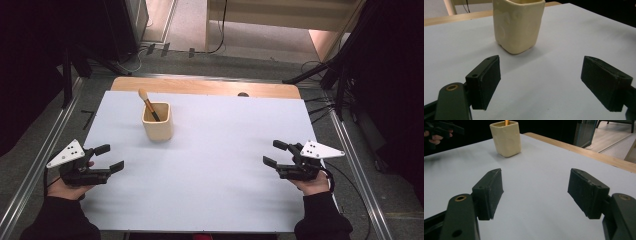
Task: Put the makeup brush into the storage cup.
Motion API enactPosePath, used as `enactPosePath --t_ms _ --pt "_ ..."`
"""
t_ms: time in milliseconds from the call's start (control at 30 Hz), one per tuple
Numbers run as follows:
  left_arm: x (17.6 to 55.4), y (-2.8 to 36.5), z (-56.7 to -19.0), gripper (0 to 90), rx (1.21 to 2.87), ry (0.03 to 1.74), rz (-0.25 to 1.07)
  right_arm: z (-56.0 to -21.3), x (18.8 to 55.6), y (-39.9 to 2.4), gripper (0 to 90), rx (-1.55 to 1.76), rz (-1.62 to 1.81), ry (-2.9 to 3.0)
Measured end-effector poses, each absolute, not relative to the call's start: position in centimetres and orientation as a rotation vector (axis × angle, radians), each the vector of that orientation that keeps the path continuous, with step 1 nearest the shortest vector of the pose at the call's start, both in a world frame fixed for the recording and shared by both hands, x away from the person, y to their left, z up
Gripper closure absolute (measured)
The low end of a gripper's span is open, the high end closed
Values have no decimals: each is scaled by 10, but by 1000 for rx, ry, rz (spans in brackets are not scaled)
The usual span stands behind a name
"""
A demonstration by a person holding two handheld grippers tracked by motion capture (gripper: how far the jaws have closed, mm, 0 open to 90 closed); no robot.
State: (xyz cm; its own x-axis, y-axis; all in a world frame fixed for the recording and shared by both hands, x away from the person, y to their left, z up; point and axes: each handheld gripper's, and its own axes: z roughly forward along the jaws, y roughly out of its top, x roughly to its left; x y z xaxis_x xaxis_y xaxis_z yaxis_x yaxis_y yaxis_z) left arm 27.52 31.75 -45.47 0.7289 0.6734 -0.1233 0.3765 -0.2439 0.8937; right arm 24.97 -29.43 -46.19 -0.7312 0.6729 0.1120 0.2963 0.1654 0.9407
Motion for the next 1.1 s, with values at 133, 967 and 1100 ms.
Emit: enactPosePath --t_ms 133,967,1100 --pt "275 318 -455 169 1859 817 346 -462 250 -295 289 927 1597 2108" --pt "275 318 -455 169 1855 818 346 -461 250 -296 289 925 1602 2099" --pt "275 318 -455 169 1856 818 348 -461 251 -297 289 918 1607 2092"
